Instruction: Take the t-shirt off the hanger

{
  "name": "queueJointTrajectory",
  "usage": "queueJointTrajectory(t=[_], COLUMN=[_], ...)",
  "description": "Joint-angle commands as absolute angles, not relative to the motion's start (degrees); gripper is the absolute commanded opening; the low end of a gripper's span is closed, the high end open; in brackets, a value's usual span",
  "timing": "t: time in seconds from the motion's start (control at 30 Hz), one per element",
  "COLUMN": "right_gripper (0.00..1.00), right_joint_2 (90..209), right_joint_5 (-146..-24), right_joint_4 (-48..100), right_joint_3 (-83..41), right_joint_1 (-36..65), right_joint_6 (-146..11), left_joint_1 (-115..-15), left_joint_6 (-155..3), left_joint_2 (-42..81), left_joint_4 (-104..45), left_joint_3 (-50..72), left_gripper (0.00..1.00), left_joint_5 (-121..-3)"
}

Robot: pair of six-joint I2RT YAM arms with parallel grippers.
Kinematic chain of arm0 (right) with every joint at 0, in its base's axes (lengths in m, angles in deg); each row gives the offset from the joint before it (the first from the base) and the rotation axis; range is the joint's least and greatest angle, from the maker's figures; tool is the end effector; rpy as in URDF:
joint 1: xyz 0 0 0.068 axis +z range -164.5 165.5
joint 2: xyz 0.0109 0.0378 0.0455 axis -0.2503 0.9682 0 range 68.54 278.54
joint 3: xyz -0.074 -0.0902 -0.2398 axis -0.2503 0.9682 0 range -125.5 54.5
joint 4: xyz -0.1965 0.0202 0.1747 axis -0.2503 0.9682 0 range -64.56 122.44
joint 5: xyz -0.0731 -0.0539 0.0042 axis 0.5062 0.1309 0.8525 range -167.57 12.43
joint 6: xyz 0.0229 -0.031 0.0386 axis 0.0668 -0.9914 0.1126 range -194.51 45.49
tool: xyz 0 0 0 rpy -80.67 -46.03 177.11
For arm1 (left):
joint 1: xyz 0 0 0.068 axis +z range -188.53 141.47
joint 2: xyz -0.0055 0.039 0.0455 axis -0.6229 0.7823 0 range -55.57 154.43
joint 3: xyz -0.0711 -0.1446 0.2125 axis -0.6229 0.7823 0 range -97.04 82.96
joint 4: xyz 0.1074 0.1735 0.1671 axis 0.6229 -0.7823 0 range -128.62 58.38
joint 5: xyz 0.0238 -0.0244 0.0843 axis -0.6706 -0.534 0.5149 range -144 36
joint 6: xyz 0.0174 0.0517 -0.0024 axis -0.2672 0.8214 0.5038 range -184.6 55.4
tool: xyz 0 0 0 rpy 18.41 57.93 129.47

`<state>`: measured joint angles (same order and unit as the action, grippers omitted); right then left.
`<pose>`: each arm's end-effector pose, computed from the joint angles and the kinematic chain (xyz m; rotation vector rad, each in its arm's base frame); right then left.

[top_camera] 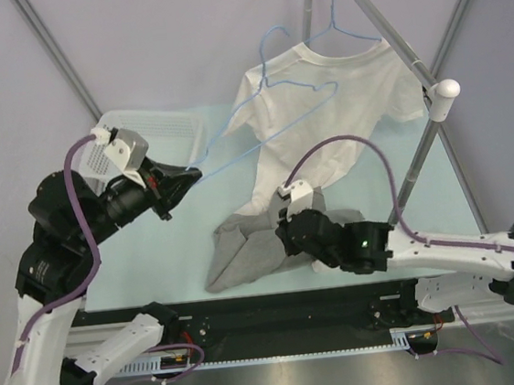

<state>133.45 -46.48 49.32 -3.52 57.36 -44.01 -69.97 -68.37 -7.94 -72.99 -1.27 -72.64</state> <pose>0.0972 0.2356 0.3228 -0.4193 2.0259 0.5486 0.0942 -0.0713 0.4904 0.6492 1.5735 -0.7314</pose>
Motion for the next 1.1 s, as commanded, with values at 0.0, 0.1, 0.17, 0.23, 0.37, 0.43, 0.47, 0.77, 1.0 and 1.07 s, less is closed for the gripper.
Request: queueJointTrajectory(t=[0.0,0.1,0.17,0.23,0.37,0.43,0.47,0.77,1.0,1.07], right_gripper=[0.0,0.0,0.0,0.0,0.0,0.0,0.0,0.0,0.0,0.0], right_joint_2=[136.5,138.4,138.8,138.7,138.6,138.3,137.9,136.0,135.7,135.5], right_joint_5=[-44.5,-41.7,-40.2,-39.6,-39.1,-38.7,-38.5,-36.5,-36.5,-36.4], right_joint_4=[33.5,27.9,26.2,23.2,22.3,22.1,22.2,24.5,24.3,24.3], right_joint_3=[3.9,7.0,9.0,9.8,9.2,9.1,9.1,9.1,9.3,9.3], right_joint_1=[60.3,60.9,60.9,60.9,60.9,60.9,60.9,60.7,60.6,60.7], right_joint_6=[-41.7,-39.9,-38.2,-37.1,-37.1,-37.1,-37.0,-35.9,-35.6,-35.5], left_joint_1=[-70.3,-70.3,-70.5,-71.8,-77.1,-78.8,-79.2,-88.7,-92.5,-92.6], left_joint_6=[-70.0,-71.3,-72.7,-73.6,-70.8,-71.3,-71.5,-71.7,-71.9,-72.1], left_joint_2=[-0.6,4.8,8.8,11.0,16.8,19.0,19.4,20.2,19.7,20.1], left_joint_4=[-68.3,-67.4,-67.9,-67.4,-71.2,-70.1,-69.7,-65.5,-64.3,-64.7], left_joint_3=[-9.7,-14.5,-18.4,-20.5,-26.4,-27.1,-27.0,-22.6,-18.5,-18.5], left_gripper=[0.0,0.0,0.0,0.0,0.0,0.0,0.0,0.0,0.0,0.0], left_joint_5=[-84.5,-88.4,-91.7,-92.8,-87.2,-87.0,-87.0,-82.4,-79.3,-79.2])
